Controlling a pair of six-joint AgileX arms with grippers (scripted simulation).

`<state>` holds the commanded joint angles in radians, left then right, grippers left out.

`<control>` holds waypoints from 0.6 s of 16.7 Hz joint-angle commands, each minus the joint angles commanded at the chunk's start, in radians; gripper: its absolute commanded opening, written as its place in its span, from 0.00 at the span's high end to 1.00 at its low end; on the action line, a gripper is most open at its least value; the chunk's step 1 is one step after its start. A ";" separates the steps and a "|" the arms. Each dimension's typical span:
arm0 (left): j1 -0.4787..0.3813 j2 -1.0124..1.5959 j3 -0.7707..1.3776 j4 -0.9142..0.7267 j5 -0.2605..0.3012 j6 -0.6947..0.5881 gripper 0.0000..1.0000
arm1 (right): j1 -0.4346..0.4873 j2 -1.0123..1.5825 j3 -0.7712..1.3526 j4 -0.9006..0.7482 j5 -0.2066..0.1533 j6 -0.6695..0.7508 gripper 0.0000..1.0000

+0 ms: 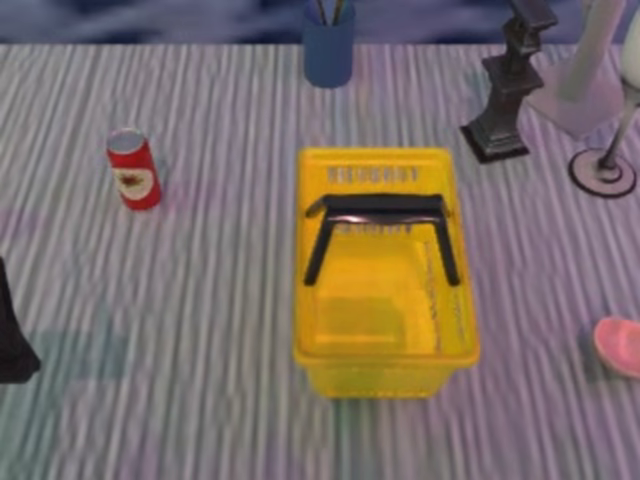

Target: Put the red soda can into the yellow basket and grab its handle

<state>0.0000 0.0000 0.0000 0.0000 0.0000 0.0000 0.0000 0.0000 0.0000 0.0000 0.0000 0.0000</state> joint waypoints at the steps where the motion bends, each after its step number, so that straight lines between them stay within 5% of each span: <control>1: 0.000 0.000 0.000 0.000 0.000 0.000 0.00 | 0.000 0.000 0.000 0.000 0.000 0.000 0.00; 10: -0.044 0.327 0.273 -0.237 0.018 0.113 0.00 | 0.000 0.000 0.000 0.000 0.000 0.000 0.00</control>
<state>-0.0443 0.3269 0.2733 -0.2372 0.0176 0.1135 0.0000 0.0000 0.0000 0.0000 0.0000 0.0000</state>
